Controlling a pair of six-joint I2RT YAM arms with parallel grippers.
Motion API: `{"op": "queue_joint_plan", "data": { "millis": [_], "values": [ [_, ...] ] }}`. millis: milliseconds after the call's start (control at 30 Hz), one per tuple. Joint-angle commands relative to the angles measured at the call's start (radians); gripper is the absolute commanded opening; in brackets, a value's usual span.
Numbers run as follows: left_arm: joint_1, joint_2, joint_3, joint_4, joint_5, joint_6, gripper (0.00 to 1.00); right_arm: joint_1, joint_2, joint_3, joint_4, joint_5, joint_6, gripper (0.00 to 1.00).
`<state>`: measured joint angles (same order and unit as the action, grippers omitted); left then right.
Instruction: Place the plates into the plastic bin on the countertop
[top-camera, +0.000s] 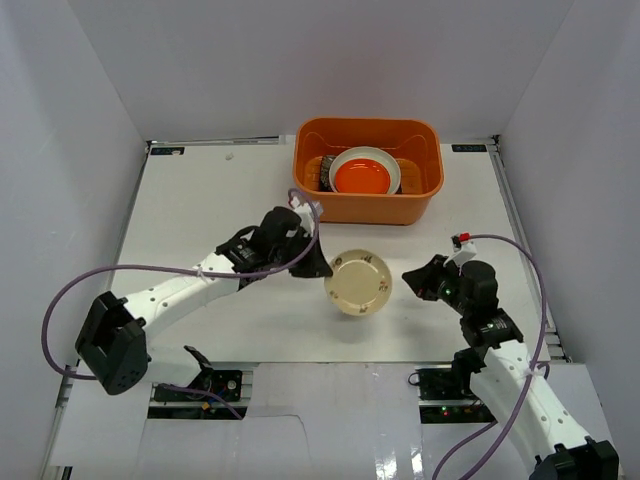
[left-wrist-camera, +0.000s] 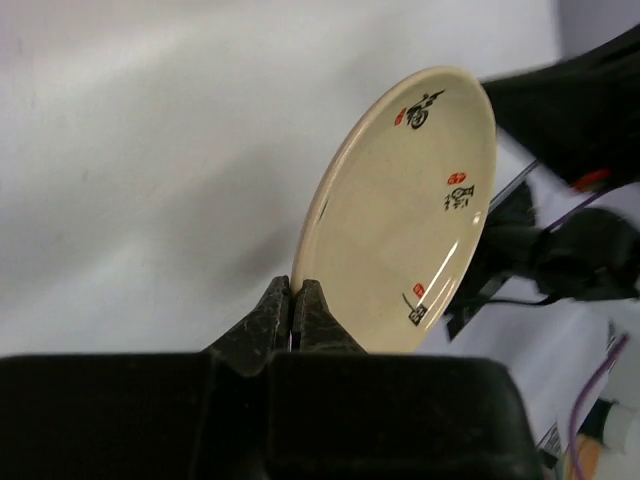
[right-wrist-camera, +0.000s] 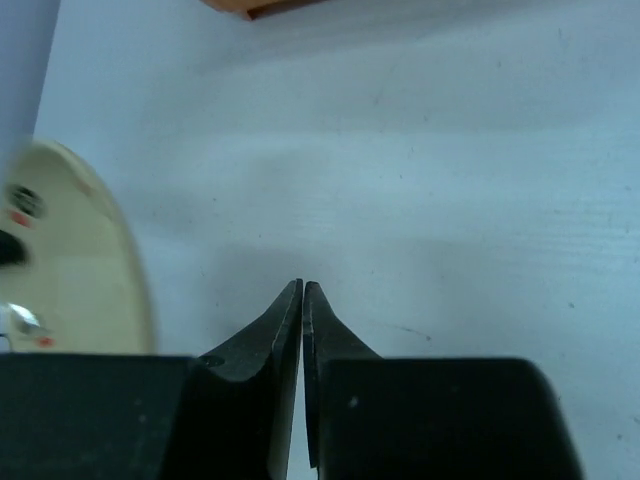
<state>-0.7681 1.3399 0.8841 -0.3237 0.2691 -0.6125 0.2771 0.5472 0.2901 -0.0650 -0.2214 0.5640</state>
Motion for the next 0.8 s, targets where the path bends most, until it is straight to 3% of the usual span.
{"op": "queue_joint_plan", "data": {
  "millis": [0,133,333,467,500,600,767],
  "values": [
    [0.001,-0.07,0.23,0.0,-0.056,-0.015,0.0,0.002,-0.009,-0.068,-0.033,-0.021,0.036,0.08],
    [0.003,0.027,0.457,-0.009,-0.201,0.0,0.0,0.007,-0.024,-0.123,0.005,-0.051,0.056,0.08],
    [0.07,0.414,0.887,-0.072,-0.318,0.071,0.0,0.028,0.005,-0.124,-0.002,-0.088,-0.004,0.08],
    [0.121,0.717,1.381,-0.202,-0.341,0.105,0.0,0.043,0.013,-0.103,-0.036,-0.092,-0.036,0.08],
    [0.133,0.817,1.445,-0.221,-0.344,0.105,0.0,0.046,0.007,-0.098,-0.042,-0.088,-0.041,0.08],
    [0.188,0.91,1.521,-0.216,-0.326,0.057,0.0,0.065,0.007,-0.08,-0.065,-0.079,-0.067,0.08],
    [0.24,0.932,1.388,-0.089,-0.275,0.008,0.0,0.091,0.005,-0.049,-0.098,-0.067,-0.096,0.08]
  ]
}}
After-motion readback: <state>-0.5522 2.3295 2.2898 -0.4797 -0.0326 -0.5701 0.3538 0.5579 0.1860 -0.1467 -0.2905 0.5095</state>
